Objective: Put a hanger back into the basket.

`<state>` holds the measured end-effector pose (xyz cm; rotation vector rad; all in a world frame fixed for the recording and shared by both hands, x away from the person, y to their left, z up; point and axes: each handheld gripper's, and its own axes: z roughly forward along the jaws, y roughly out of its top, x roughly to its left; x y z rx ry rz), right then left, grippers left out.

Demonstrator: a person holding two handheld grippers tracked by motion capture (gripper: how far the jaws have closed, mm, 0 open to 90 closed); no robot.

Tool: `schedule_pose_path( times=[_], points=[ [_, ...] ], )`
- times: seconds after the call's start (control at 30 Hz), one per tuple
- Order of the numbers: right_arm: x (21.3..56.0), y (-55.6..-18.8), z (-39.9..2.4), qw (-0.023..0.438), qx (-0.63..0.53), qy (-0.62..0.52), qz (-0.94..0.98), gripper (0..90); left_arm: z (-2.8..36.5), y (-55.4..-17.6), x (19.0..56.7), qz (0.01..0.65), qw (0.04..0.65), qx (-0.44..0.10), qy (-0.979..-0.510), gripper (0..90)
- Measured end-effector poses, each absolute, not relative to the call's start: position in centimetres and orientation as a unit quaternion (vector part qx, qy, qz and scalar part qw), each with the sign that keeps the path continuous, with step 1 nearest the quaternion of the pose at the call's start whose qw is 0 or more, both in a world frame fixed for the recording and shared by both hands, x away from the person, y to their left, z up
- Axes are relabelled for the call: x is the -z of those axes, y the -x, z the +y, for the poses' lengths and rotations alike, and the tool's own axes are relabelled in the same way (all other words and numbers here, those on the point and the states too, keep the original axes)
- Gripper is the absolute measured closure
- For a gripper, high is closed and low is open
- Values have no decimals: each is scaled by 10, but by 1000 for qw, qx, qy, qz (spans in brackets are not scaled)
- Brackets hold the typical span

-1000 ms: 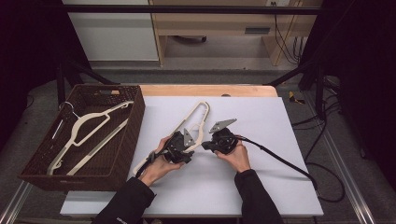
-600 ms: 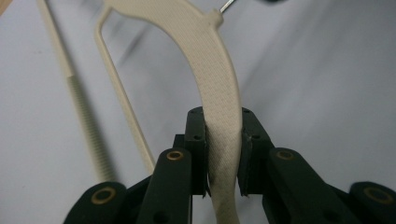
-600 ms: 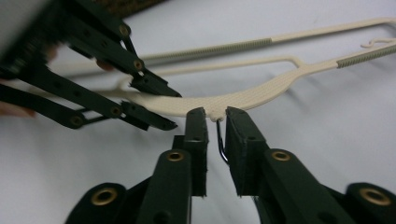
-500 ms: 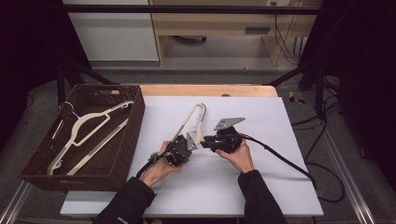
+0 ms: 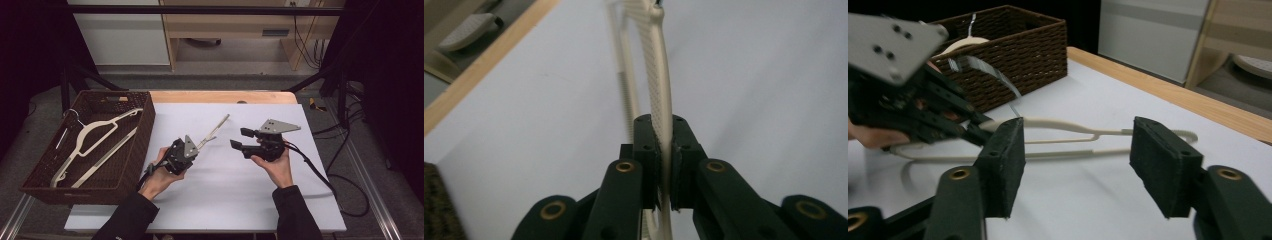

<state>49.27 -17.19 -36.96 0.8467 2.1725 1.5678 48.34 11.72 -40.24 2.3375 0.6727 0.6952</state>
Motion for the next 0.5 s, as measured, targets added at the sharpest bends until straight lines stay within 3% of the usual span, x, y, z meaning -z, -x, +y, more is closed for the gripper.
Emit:
schedule_pose_path(
  times=[0.23, 0.5],
  points=[
    [380, -480, -191, 162, -542, -317, 762, 302, 136, -478, 383, 258, 325, -254, -873, 866],
    [392, -457, -213, 162, -544, -329, 755, 205, 160, -464, 356, 272, 398, -221, -848, 866]
  ],
)
